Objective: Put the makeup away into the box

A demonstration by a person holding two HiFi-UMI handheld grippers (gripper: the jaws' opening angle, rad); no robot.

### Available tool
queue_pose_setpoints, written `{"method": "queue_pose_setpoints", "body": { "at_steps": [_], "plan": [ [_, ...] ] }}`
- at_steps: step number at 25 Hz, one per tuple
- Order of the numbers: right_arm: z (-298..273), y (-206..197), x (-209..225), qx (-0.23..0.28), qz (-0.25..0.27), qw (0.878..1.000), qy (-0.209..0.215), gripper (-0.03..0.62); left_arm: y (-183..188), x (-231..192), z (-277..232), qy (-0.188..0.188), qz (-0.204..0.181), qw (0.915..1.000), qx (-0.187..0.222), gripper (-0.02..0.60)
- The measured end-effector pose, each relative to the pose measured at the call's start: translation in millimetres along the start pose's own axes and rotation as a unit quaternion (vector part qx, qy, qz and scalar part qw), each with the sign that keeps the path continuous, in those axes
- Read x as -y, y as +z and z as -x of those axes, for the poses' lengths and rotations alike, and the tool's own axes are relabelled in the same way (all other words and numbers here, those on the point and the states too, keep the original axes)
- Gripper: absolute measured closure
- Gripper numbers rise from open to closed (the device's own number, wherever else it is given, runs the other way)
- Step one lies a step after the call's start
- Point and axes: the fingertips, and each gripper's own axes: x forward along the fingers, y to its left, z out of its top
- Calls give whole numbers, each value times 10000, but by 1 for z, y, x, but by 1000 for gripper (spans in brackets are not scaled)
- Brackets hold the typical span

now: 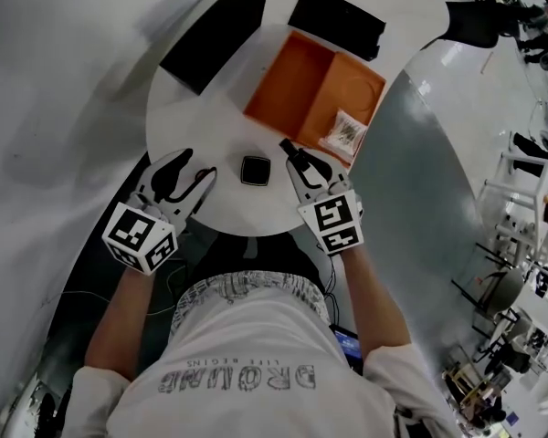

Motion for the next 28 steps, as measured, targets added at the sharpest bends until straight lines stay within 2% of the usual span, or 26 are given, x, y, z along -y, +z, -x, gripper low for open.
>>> {"method": "queue_pose_setpoints", "body": {
  "at_steps": [5,16,22,28],
  "plan": [
    [-10,25,12,12,169,9998,108,490,12,-9,2,158,40,9998,144,354],
    [-66,50,44,-546,629,9945,630,490,17,-41,3,665,325,9968,292,354],
    [-95,37,40,-1223,1189,9794,1078,490,12,-55,3,897,489,9944,281,354],
    [-112,23,40,-1820,1472,9623,1385,490,10,-62,-1,1066,623,9920,277,354]
  ]
}}
